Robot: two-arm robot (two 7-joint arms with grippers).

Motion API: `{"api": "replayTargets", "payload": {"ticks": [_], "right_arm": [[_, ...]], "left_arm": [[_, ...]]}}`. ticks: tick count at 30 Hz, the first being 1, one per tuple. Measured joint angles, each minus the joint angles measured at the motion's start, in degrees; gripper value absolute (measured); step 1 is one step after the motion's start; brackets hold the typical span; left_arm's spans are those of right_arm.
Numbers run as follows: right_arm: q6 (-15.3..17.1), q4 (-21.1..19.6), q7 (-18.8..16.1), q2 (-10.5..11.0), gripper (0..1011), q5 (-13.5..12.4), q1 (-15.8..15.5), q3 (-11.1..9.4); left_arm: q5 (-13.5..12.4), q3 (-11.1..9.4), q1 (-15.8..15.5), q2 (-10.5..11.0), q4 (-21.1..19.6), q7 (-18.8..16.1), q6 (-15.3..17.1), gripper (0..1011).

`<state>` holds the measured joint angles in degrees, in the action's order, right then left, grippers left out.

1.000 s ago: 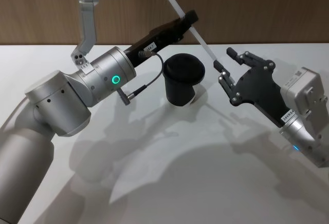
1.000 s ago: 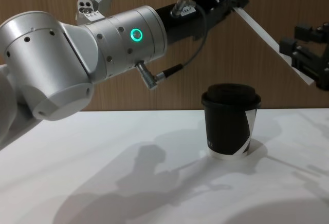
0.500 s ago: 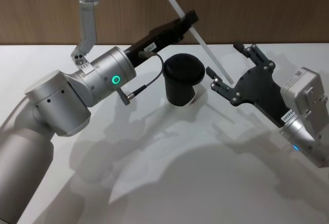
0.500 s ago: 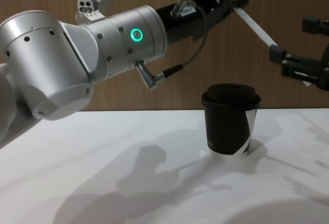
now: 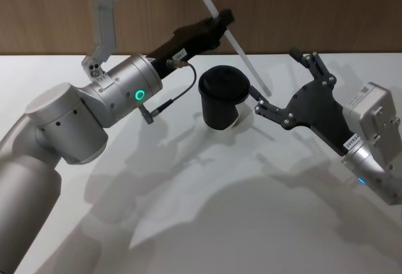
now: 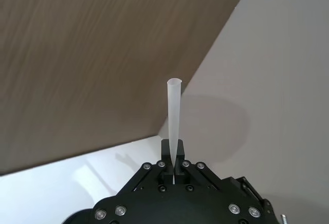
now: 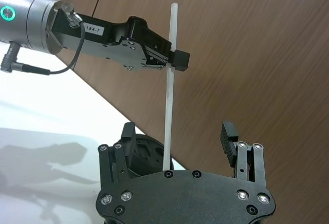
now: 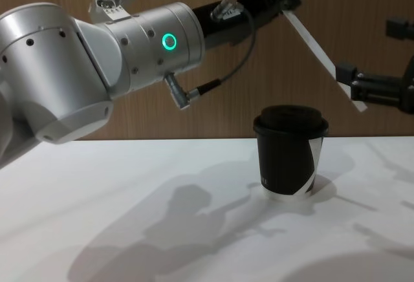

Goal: Pick up the straw with one hand, pass it to the other hand, and insert it into the cup.

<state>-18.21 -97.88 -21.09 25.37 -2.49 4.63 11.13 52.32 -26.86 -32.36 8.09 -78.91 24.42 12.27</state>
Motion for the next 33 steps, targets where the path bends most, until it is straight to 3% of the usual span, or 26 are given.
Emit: {"api": "replayTargets", "payload": {"ticks": [20,33], "right_arm": [[0.0,0.0,0.0,0.0,1001,0.0,0.0,0.0],[0.0,0.0,0.0,0.0,1001,0.0,0.0,0.0]], "left_arm": [[-6.2,-1.5,-0.7,2.6,-3.5,-2.7,-5.9,15],[-13.4,-3.2,-1.2,4.2,-6.0,-5.6,-9.0,15]]}}
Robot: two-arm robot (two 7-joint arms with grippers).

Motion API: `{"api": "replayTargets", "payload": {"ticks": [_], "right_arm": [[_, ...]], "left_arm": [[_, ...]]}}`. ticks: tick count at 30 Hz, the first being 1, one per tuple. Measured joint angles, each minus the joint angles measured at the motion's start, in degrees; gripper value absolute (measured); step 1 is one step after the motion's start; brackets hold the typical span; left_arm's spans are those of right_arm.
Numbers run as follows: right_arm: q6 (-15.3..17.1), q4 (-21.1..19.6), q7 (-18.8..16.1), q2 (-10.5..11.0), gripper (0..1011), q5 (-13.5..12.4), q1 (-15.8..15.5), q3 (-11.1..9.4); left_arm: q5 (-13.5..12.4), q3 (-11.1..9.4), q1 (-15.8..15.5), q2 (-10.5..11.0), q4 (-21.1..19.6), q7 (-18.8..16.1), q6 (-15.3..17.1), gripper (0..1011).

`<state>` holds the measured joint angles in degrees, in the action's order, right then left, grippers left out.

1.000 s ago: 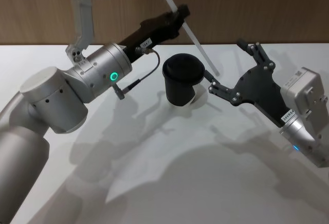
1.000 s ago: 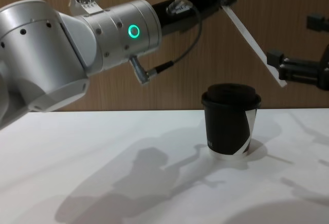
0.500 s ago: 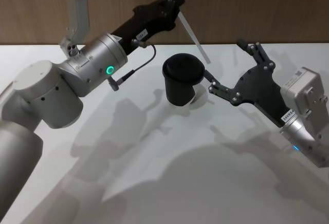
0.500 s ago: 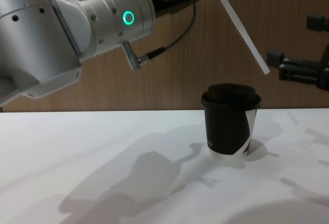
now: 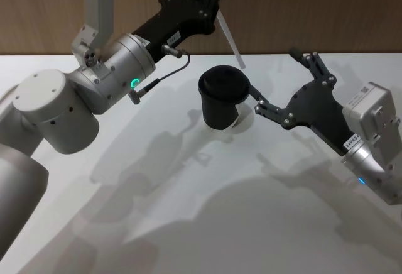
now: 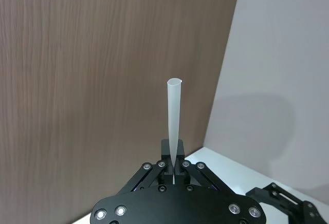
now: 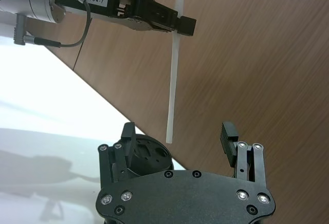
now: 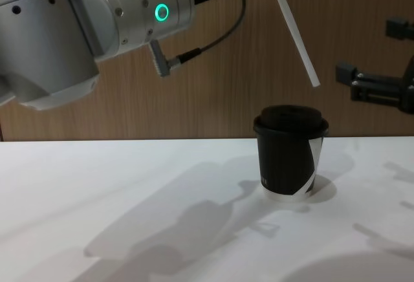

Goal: Pick up the straw with one hand, pass it to the other hand, and insert it into the cup.

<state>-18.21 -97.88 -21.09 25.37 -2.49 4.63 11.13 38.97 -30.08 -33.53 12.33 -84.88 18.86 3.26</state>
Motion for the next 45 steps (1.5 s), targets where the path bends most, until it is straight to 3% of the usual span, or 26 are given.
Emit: {"api": "replayTargets", "payload": {"ticks": [16,45], "right_arm": [[0.0,0.0,0.0,0.0,1001,0.0,0.0,0.0],[0.0,0.0,0.0,0.0,1001,0.0,0.0,0.0]], "left_arm": [[-7.6,-1.9,-0.9,0.5,-0.2,-2.4,-3.1,15],[-11.4,-2.8,-3.7,-0.1,3.2,-0.6,-1.1,15]]}}
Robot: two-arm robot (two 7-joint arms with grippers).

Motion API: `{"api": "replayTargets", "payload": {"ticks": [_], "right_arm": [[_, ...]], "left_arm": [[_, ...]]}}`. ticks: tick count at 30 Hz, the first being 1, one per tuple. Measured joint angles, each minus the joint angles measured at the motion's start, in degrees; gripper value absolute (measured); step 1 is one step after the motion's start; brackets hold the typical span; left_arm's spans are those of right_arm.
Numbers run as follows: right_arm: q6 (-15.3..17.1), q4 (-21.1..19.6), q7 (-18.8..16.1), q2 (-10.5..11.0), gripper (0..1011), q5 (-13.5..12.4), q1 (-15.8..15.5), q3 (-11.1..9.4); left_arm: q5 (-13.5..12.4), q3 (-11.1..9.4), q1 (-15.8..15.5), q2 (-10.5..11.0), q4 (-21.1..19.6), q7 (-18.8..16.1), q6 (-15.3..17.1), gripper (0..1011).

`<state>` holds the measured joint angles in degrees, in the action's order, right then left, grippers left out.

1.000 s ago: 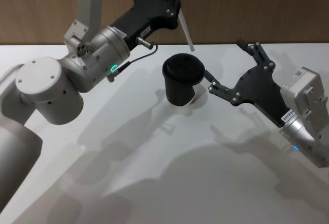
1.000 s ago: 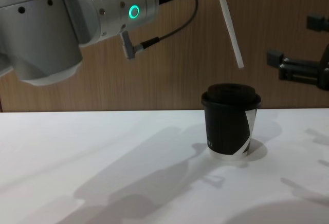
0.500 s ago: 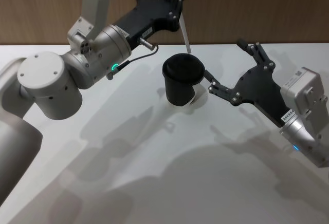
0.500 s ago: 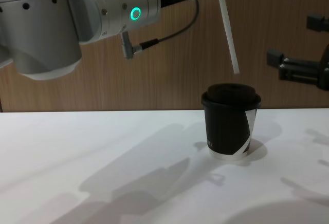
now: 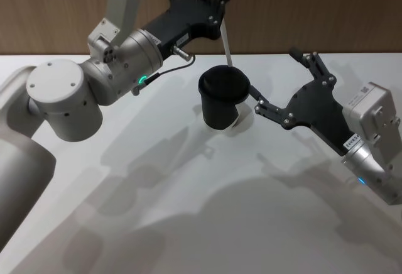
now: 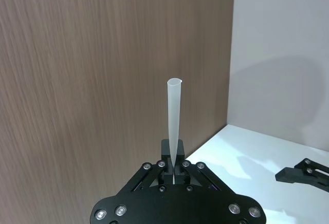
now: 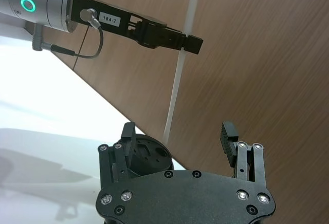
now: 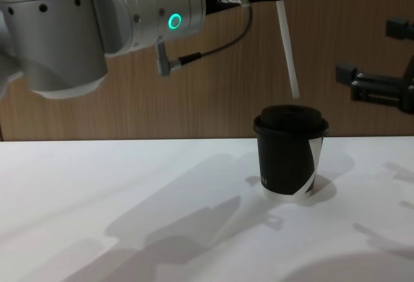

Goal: Pick up the straw with one hand, pass it to the other hand, and insert it into the cup.

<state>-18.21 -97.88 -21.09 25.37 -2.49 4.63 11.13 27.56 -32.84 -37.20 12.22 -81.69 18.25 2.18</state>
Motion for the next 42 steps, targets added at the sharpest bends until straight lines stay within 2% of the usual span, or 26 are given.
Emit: {"api": "replayTargets", "payload": {"ticks": [27,42], "right_arm": [[0.0,0.0,0.0,0.0,1001,0.0,0.0,0.0],[0.0,0.0,0.0,0.0,1001,0.0,0.0,0.0]], "left_arm": [[-3.7,-0.6,-0.7,-1.3,1.8,-0.6,0.8,14],[-4.5,-0.5,-1.5,-2.6,4.1,-0.2,1.1,14]]}}
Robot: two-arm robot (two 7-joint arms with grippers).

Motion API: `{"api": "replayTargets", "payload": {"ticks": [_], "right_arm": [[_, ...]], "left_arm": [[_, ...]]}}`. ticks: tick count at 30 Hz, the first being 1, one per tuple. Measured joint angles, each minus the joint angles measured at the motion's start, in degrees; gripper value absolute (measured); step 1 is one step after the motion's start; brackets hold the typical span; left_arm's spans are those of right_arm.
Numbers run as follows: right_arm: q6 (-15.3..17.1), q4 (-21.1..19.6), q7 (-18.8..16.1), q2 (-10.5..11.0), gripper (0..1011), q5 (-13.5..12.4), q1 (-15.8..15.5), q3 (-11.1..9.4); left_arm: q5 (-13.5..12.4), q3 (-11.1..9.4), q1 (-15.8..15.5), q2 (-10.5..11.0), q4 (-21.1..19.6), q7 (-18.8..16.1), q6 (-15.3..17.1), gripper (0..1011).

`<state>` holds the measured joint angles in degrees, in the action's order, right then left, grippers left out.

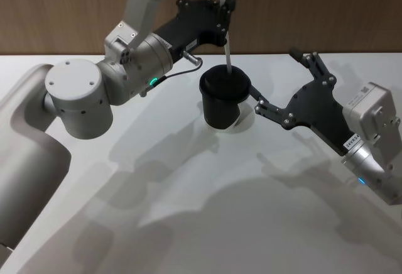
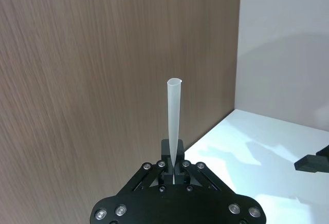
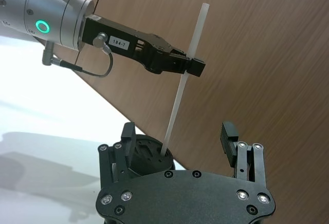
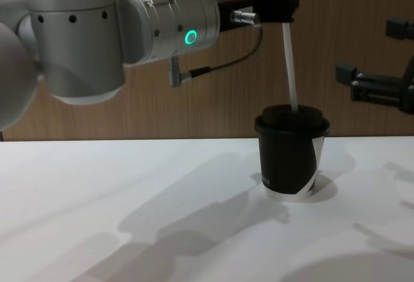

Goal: Pick up the straw with one hand, pass it to the other hand, and insert it into the cup.

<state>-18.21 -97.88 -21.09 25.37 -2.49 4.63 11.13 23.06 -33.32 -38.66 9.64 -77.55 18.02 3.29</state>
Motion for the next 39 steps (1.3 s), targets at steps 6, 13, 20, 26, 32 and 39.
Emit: {"api": "replayTargets", "payload": {"ticks": [6,13,20,26,32,39], "right_arm": [[0.0,0.0,0.0,0.0,1001,0.0,0.0,0.0],[0.0,0.0,0.0,0.0,1001,0.0,0.0,0.0],[0.0,0.0,0.0,0.0,1001,0.0,0.0,0.0],[0.0,0.0,0.0,0.0,1001,0.0,0.0,0.0],[0.0,0.0,0.0,0.0,1001,0.0,0.0,0.0],[0.0,0.0,0.0,0.0,1001,0.0,0.0,0.0]], "left_arm": [[-0.2,0.1,-0.3,-0.6,1.2,0.4,0.0,14],[-0.4,0.2,-0.5,-1.0,2.0,0.9,0.1,14],[-0.5,0.4,-0.5,-1.2,2.2,1.6,0.2,14],[-0.6,0.5,-0.5,-1.2,2.3,1.9,0.2,139],[-0.6,0.6,-0.5,-1.3,2.4,2.0,0.2,308],[-0.6,0.6,-0.4,-1.3,2.4,2.2,0.2,526]]}}
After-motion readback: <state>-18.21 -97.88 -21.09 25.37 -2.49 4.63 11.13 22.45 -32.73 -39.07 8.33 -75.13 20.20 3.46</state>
